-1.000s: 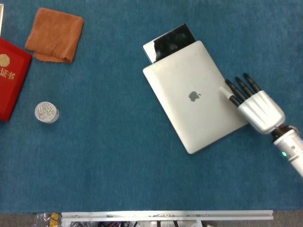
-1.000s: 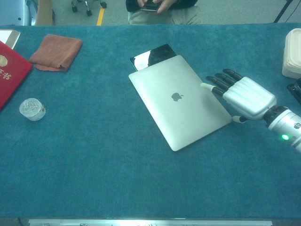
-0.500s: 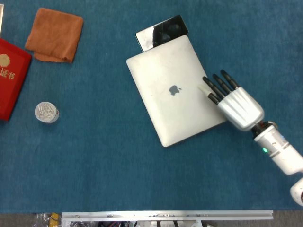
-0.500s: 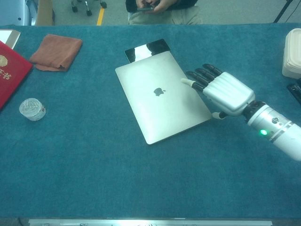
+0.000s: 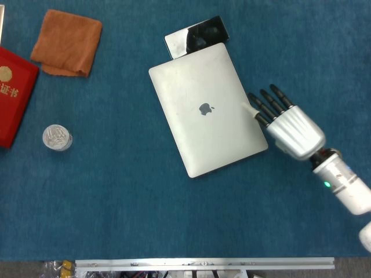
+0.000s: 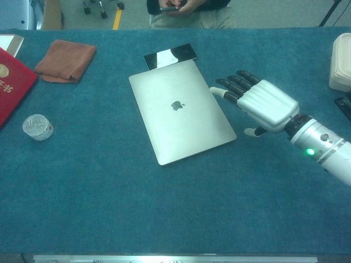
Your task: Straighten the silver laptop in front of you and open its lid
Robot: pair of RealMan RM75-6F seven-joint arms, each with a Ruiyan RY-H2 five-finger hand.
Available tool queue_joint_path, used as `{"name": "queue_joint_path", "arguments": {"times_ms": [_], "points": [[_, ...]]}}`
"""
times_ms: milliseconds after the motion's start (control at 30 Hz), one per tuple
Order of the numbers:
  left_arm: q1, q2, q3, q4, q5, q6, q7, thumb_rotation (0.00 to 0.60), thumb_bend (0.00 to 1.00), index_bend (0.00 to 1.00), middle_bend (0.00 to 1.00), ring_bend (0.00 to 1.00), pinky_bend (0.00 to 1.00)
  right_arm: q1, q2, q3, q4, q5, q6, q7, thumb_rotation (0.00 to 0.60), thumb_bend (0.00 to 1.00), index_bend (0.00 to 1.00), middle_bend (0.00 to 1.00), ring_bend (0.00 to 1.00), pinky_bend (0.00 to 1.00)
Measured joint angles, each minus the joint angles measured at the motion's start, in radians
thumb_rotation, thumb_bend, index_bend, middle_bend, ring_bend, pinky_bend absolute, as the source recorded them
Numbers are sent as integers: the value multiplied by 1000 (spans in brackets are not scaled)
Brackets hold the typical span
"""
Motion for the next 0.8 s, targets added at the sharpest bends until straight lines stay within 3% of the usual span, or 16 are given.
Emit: {"name": "queue_joint_path", "arguments": {"times_ms": [233, 800], "points": [[-7, -2, 0, -19, 20, 0, 25, 600, 170, 0, 0, 0, 1, -6, 35, 8, -13, 16, 17, 6, 600, 91, 0, 0, 0, 14], [3, 4, 3, -25, 17, 12, 26, 600, 170, 0, 0, 0, 1, 33, -21, -1, 62, 1, -14, 35, 600, 155, 0, 0, 0, 14]]}}
